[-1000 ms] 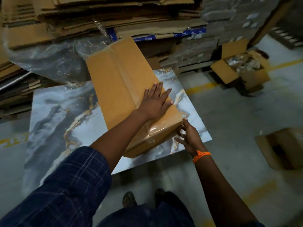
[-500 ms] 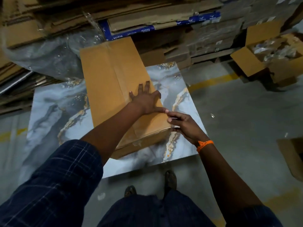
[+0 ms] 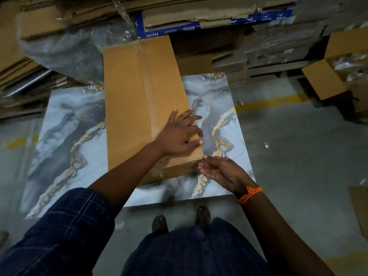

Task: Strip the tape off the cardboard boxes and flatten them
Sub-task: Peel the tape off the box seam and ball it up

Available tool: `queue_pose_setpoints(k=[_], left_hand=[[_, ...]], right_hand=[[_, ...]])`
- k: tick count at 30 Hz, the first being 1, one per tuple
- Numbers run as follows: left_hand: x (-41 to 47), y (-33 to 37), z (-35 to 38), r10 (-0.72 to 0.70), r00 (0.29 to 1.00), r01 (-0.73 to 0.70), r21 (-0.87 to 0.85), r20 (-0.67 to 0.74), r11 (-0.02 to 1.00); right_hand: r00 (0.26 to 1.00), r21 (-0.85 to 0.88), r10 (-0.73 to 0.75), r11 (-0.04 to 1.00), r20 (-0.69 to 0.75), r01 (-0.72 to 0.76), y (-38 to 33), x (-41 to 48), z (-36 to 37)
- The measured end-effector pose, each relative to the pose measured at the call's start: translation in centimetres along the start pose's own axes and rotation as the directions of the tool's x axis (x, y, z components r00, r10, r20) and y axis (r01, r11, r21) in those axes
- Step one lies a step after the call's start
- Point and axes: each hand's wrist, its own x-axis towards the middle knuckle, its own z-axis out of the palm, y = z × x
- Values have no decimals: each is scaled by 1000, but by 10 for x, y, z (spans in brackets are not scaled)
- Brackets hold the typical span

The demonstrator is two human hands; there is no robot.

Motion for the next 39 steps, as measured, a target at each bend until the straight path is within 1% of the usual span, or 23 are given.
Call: queue_pose_setpoints(k=[2, 5, 9, 11, 12, 13, 14, 15, 16, 17, 18, 19, 21, 24, 25, 27, 29, 31, 33, 35, 37, 38, 39], left_hand=[[5, -6, -9, -38, 993, 55, -157, 113, 986], [10, -15, -25, -16, 959, 88, -246, 282, 965], [11, -18, -28, 3, 945, 59, -179, 326, 982], [11, -18, -28, 4, 942, 50, -152, 337, 987], [11, -17, -30, 8, 940, 44, -144, 341, 989], [12, -16, -30, 9, 939, 39, -135, 344, 990], [14, -15, -31, 8, 937, 35, -116, 350, 993], [15, -14, -31, 5, 933, 31, -94, 360, 995], [16, -14, -31, 4, 929, 26, -75, 370, 997], [16, -14, -31, 4, 926, 22, -66, 378, 998], [16, -14, -31, 5, 924, 19, -61, 381, 998], [16, -14, -31, 7, 923, 16, -55, 384, 998], [16, -14, -32, 13, 922, 3, -42, 387, 999], [16, -13, -33, 16, 926, -3, -34, 378, 999], [15, -13, -34, 18, 928, 1, -51, 373, 999], [12, -16, -38, 26, 931, 21, -125, 363, 992], [8, -20, -43, 31, 926, 37, -173, 376, 984], [4, -25, -44, 22, 922, 25, -117, 387, 993], [0, -27, -42, -2, 921, 25, -54, 389, 998], [-1, -27, -41, -11, 921, 21, -22, 390, 1000], [-2, -27, -40, -7, 925, 6, 4, 380, 1000], [-3, -27, -41, -6, 927, -1, 19, 374, 1000], [-4, -28, -41, -4, 929, -6, 26, 370, 1000]], right_hand=[[995, 149, 101, 984, -2, -100, 4, -2, 6], [992, 373, 122, 922, -25, -104, 15, -1, 15], [993, 503, 65, 864, -95, -8, 21, 0, 23], [977, 475, -69, 865, -203, 160, 25, 1, 29], [940, 420, -181, 859, -289, 294, 29, 1, 34], [872, 314, -305, 845, -382, 433, 34, 0, 39], [771, 144, -435, 822, -465, 551, 39, -2, 44], [647, -65, -566, 775, -511, 628, 45, -6, 50], [535, -249, -681, 705, -500, 664, 51, -10, 54], [461, -364, -763, 630, -453, 686, 57, -15, 58], [421, -411, -811, 573, -406, 709, 62, -21, 61], [405, -429, -837, 539, -367, 724, 65, -26, 66], [419, -443, -849, 526, -321, 726, 69, -33, 74], [535, -376, -785, 619, -312, 689, 73, -35, 80], [551, -413, -772, 635, -317, 653, 73, -36, 80], [522, -591, -801, 580, -293, 560, 73, -36, 80], [453, -684, -852, 496, -263, 535, 75, -36, 81], [387, -741, -896, 411, -220, 531, 80, -37, 85], [362, -801, -923, 315, -132, 509, 87, -42, 91], [354, -825, -933, 252, -68, 506, 97, -50, 101], [361, -806, -933, 220, -9, 550, 105, -61, 112], [382, -790, -924, 222, 17, 571, 107, -67, 117], [435, -769, -900, 261, 24, 584, 107, -71, 121]])
